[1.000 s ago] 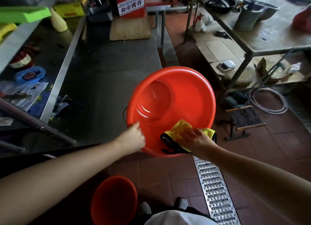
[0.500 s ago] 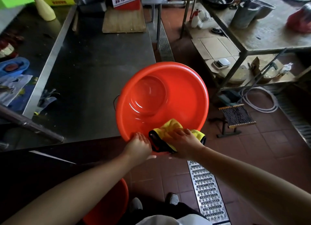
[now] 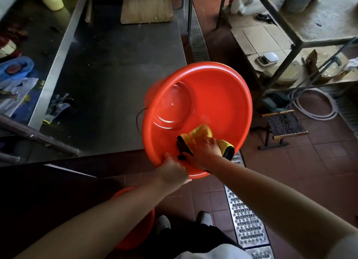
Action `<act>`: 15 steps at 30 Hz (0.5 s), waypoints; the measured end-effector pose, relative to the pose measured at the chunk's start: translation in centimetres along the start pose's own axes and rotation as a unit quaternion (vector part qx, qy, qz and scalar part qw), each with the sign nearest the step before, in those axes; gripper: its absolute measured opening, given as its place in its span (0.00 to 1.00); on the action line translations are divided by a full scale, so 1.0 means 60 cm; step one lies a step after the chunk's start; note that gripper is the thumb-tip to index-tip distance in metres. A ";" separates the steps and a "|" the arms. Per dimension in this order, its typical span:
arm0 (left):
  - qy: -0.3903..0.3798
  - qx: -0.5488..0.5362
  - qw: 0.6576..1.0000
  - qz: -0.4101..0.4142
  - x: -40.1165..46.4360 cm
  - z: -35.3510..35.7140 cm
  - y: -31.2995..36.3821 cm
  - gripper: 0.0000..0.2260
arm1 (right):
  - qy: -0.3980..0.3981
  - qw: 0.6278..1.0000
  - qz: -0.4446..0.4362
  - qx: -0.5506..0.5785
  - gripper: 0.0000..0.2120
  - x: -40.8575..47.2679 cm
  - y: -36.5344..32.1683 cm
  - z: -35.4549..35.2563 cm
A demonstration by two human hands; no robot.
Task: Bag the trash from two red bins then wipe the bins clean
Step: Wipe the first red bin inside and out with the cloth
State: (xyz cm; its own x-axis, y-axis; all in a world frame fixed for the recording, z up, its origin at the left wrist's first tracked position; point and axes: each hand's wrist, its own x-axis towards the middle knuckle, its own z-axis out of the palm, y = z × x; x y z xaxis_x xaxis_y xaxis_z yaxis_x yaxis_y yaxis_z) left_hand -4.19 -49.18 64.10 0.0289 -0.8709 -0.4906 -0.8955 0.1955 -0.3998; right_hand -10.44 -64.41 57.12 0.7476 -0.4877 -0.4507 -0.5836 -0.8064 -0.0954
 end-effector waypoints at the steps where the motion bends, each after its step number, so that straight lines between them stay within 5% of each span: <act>1: 0.000 0.011 1.000 -0.011 -0.002 -0.001 -0.002 0.16 | -0.014 1.000 -0.020 0.013 0.33 0.000 -0.015 0.010; 5: -0.019 0.046 0.998 -0.047 -0.019 0.014 0.006 0.14 | -0.016 0.999 -0.047 -0.008 0.30 0.016 0.023 0.018; 10: 0.027 0.051 0.997 -0.044 -0.008 0.014 0.011 0.13 | -0.001 0.999 0.040 0.004 0.33 0.052 0.014 0.022; 15: 0.000 0.112 0.994 -0.008 -0.012 0.031 0.011 0.15 | -0.020 0.998 -0.037 0.042 0.34 0.056 0.004 0.044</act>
State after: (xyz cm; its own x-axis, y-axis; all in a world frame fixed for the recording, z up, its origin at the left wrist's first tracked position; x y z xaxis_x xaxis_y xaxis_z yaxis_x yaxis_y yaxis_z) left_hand -3.97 -47.59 62.76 0.0415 -0.8750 -0.4823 -0.7732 0.2776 -0.5702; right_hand -8.90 -65.36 53.24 0.7773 -0.4128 -0.4749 -0.5533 -0.8077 -0.2035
